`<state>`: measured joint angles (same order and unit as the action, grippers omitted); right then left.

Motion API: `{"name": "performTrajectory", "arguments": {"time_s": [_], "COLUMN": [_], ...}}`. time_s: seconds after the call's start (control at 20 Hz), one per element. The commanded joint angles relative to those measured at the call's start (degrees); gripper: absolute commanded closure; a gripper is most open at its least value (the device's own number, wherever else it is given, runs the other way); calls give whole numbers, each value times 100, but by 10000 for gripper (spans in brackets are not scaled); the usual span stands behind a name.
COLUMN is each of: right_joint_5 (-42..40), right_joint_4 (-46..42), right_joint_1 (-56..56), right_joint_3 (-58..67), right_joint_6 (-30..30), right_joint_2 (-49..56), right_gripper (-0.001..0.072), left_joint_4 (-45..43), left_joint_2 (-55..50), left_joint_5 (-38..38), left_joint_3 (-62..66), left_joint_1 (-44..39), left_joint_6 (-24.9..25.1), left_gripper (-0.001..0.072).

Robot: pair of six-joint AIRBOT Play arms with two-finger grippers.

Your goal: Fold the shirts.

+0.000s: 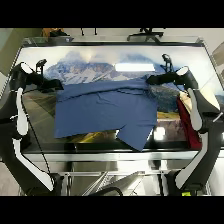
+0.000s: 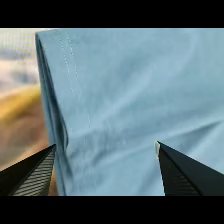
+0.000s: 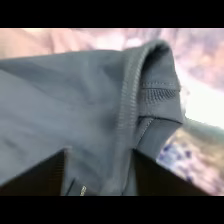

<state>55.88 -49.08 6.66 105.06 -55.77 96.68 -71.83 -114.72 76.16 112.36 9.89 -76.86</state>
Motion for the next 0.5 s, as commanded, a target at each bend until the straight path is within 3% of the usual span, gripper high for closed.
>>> {"name": "performTrajectory", "arguments": {"time_s": [0.0,0.05,0.2,0.45], "right_joint_5": [791,1191,2033,2074], "right_joint_4": [-625,-831,-831,-529], "right_joint_1": [297,476,1043,1805], "right_joint_3": [0,-39,-780,-3329], "right_joint_6": [-824,-1097,-1351,-1585], "right_joint_2": [-656,-857,-1384,-2518], "right_gripper": [209,211,212,211], "left_joint_4": [-15,-9,109,149], "left_joint_2": [63,205,1049,2428], "left_joint_5": [1217,1486,1469,645], "left_joint_3": [684,614,-962,-4280], "left_joint_1": [205,302,627,973], "left_joint_6": [-330,-352,-376,4], "left_gripper": [52,117,114,114]}}
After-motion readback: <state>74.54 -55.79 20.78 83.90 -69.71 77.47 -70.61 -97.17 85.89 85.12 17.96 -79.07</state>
